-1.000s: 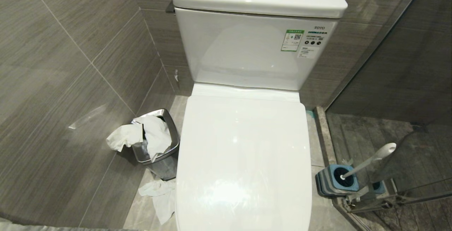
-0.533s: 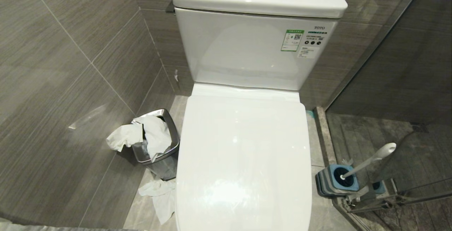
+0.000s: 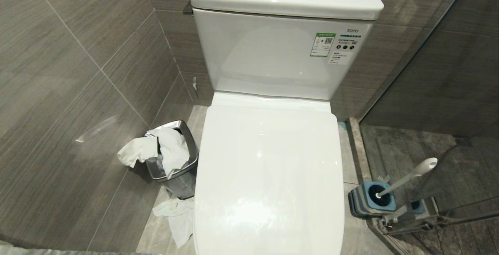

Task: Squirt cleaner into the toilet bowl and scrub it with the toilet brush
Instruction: Use the left hand to lift the toilet lid slightly

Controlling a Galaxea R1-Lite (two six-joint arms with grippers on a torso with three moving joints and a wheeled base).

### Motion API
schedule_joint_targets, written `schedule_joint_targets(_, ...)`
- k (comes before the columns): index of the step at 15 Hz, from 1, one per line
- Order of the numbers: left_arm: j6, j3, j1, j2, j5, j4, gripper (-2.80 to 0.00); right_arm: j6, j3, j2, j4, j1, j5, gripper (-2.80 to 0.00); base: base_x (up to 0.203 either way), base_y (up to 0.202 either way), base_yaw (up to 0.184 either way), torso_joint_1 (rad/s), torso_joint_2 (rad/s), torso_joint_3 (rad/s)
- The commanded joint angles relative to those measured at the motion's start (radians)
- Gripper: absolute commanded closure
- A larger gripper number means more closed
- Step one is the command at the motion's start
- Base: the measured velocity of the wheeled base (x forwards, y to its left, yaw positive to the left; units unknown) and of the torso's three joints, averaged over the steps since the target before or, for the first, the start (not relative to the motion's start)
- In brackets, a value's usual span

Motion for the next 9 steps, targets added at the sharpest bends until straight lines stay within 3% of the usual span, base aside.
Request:
schedule_joint_targets(1,0.002,0.000,0.000,0.002,0.000,0.000,0.00,0.001,0.000,0.001,-0.001,0.000,0.000,0.00,0.000,0.000,0.000,0.000,0.00,0.000)
schedule_joint_targets(9,0.002,0.000,0.000,0.002,0.000,0.000,0.00,0.001,0.000,0.001,-0.001,0.000,0.000,0.00,0.000,0.000,0.000,0.000,0.00,0.000)
